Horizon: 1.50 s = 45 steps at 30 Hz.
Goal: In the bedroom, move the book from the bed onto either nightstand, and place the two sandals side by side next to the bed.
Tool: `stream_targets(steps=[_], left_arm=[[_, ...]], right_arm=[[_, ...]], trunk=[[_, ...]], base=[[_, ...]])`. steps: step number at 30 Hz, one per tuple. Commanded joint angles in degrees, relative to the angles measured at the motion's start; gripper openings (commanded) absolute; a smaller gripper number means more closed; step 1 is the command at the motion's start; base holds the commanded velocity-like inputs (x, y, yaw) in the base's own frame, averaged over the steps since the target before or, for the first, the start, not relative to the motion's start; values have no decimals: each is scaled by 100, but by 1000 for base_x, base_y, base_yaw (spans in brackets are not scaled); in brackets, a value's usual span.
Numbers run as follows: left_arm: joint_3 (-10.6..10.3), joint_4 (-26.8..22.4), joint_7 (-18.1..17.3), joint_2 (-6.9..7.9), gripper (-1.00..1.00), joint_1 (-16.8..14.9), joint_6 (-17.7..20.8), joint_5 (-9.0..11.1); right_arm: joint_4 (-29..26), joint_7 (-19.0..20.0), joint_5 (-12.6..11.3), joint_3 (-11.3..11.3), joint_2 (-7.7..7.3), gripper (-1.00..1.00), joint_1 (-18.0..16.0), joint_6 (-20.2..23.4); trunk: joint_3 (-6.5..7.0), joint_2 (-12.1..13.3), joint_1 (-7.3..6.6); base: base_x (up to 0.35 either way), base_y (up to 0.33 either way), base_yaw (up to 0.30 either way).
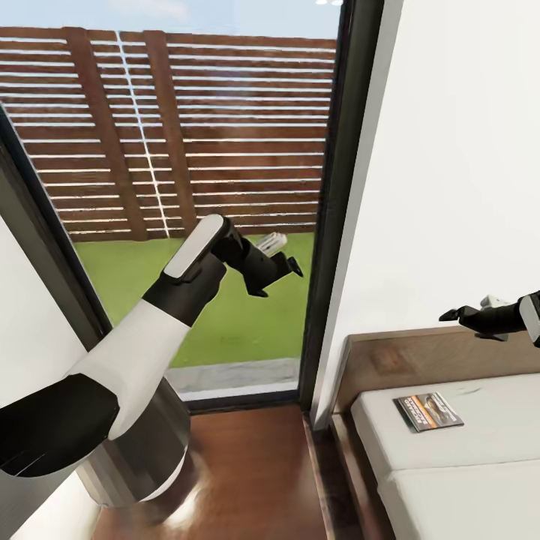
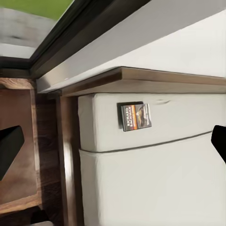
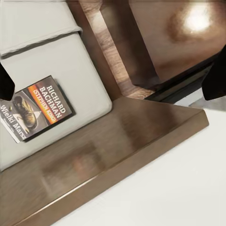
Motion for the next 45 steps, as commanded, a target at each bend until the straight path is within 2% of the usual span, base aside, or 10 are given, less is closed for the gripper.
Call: stream_targets(steps=[1, 13, 23, 34, 45], left_arm=[[1, 0, 43, 0, 100, -7, 35, 30], [93, 119, 7, 11, 100, -50, 35, 40], [207, 142, 8, 7, 100, -200, 47, 47], [239, 147, 11, -1, 100, -257, 48, 50], [247, 147, 12, -15, 100, -288, 51, 54]], right_arm=[[-3, 37, 44, -28, 3, 100, -6, 23], [383, 20, 54, -41, -44, 100, -81, 165], [733, -213, 61, -34, -77, 100, -525, 165], [830, -391, 57, -46, -164, 100, -692, 165], [844, -437, 53, -50, -172, 100, -748, 165]], trunk=[[-12, -6, 1], [-95, -6, 1], [-183, -6, 1], [-283, -6, 1], [-385, -6, 1]], base=[[0, 0, 0], [0, 0, 0], [0, 0, 0], [0, 0, 0], [0, 0, 0]])
